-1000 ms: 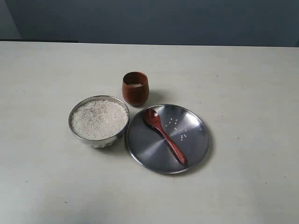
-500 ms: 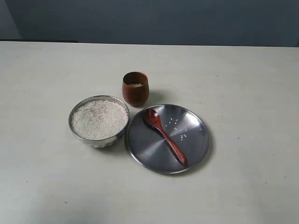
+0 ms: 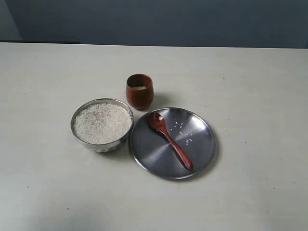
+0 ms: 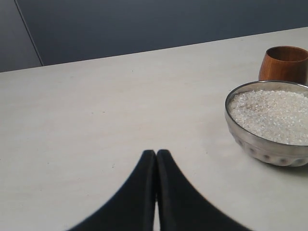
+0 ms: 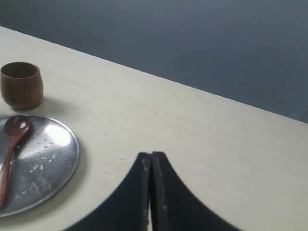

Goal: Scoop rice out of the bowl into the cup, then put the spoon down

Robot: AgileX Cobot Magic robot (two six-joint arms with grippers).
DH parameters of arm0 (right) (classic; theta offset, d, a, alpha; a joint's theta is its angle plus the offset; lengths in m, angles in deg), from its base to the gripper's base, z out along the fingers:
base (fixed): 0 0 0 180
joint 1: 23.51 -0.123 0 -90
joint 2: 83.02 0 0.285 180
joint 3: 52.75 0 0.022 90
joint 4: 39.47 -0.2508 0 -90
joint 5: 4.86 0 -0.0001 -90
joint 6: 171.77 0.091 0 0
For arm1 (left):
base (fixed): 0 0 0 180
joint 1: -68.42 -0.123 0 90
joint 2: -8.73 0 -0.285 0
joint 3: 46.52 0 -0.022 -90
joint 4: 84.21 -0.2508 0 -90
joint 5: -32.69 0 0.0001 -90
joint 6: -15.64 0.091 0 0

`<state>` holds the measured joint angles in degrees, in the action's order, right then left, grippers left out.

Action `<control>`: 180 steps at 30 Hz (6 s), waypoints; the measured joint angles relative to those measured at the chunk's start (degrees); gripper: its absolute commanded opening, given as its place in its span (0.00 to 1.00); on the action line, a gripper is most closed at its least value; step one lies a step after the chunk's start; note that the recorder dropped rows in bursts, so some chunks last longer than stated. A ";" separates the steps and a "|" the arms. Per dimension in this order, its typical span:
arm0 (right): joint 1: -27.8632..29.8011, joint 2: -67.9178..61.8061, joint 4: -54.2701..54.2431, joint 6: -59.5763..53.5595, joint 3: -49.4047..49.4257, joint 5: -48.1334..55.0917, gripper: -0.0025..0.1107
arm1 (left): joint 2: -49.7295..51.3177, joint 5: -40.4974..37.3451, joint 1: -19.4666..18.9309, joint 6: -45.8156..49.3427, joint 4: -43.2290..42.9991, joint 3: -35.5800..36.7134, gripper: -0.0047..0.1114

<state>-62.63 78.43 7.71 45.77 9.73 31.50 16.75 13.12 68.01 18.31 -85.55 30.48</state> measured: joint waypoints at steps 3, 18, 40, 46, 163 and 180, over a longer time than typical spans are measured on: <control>0.00 0.00 0.00 0.00 0.00 0.00 0.02 | 0.00 0.00 0.00 0.00 0.00 0.00 0.04; 0.00 0.00 0.00 0.00 0.00 0.00 0.02 | 0.00 0.00 0.00 0.00 -0.13 0.00 0.04; 26.19 9.85 -15.26 1.43 3.16 -10.04 0.02 | 0.00 0.00 0.00 0.00 -0.13 0.00 0.04; 36.59 10.48 -21.91 1.54 8.89 -18.38 0.02 | 0.00 0.00 0.00 0.00 -0.13 0.00 0.04; 38.18 10.60 -45.49 -36.73 14.26 -15.63 0.02 | 0.00 0.00 0.00 0.12 -0.13 0.00 0.04; 38.18 10.60 -45.83 -36.73 14.26 -15.63 0.02 | 0.00 0.00 0.00 0.12 -0.13 0.00 0.04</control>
<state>-24.44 89.03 -38.12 9.04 23.99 15.87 16.75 13.12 68.01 18.43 -85.68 30.48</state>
